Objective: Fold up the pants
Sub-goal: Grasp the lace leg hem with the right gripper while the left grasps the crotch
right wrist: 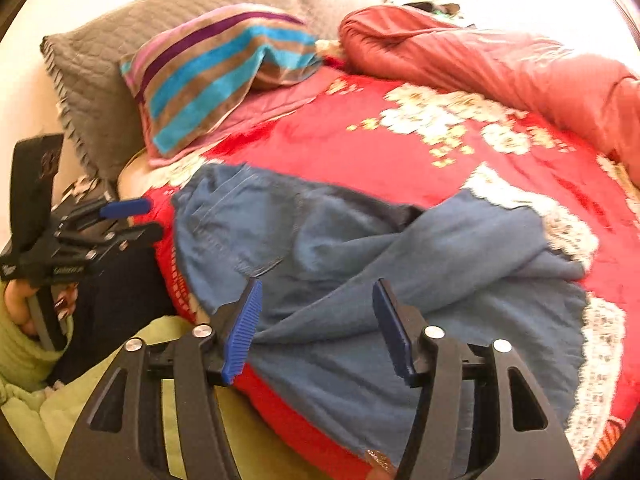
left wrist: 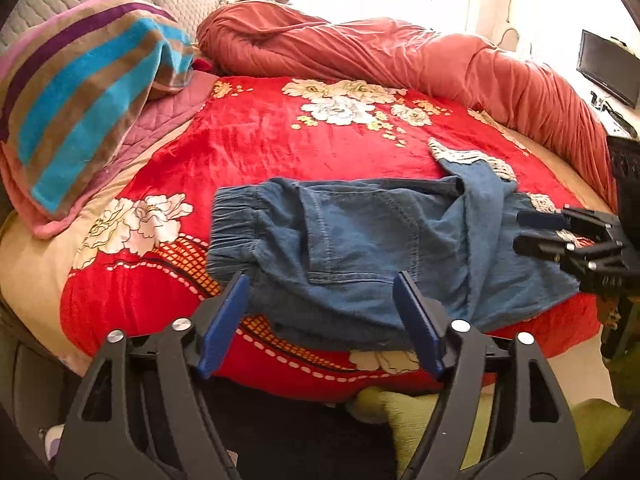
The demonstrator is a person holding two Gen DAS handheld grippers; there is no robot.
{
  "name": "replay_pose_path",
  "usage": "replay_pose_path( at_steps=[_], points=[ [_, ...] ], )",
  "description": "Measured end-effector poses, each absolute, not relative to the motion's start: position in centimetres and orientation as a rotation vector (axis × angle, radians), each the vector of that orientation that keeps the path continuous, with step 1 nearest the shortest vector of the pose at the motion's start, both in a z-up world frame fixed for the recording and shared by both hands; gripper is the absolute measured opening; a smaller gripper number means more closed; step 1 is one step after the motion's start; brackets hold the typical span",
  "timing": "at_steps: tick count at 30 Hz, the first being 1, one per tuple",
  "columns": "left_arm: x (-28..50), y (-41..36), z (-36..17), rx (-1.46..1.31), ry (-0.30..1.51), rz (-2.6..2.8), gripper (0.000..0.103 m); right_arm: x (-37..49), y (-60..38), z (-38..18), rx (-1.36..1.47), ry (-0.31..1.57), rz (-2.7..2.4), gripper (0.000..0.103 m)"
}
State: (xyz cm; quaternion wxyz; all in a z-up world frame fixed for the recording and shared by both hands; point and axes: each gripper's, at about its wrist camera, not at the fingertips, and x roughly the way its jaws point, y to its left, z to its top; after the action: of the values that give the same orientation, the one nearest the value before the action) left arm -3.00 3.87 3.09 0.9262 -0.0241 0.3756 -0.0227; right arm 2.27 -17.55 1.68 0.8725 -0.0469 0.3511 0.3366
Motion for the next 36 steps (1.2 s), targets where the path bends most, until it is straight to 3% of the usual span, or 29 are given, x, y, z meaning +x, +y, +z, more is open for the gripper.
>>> replay_pose_path(
  at_steps=[8, 26, 33, 34, 36],
  points=[
    [-2.5, 0.9, 3.3, -0.034, 0.780, -0.128, 0.076, 4.8, -20.4, 2.7, -0.080, 0.697, 0.571, 0.070],
    [3.1, -6.8, -0.6, -0.074, 0.951, -0.385, 0.074, 17.4, -21.3, 1.3, 0.044, 0.863, 0.415, 0.070],
    [5.5, -8.8, -1.4, -0.066, 0.982, -0.428, 0.074, 21.5, -18.8, -0.6, -0.053, 0.931, 0.346, 0.070],
    [5.9, -8.8, -1.6, -0.078, 0.988, -0.423, 0.073, 21.9, -18.5, -0.7, -0.066, 0.929, 0.341, 0.070],
    [6.3, -8.9, -1.8, -0.091, 0.998, -0.426, 0.056, 22.8, -17.6, -1.0, -0.103, 0.922, 0.330, 0.070]
  ],
)
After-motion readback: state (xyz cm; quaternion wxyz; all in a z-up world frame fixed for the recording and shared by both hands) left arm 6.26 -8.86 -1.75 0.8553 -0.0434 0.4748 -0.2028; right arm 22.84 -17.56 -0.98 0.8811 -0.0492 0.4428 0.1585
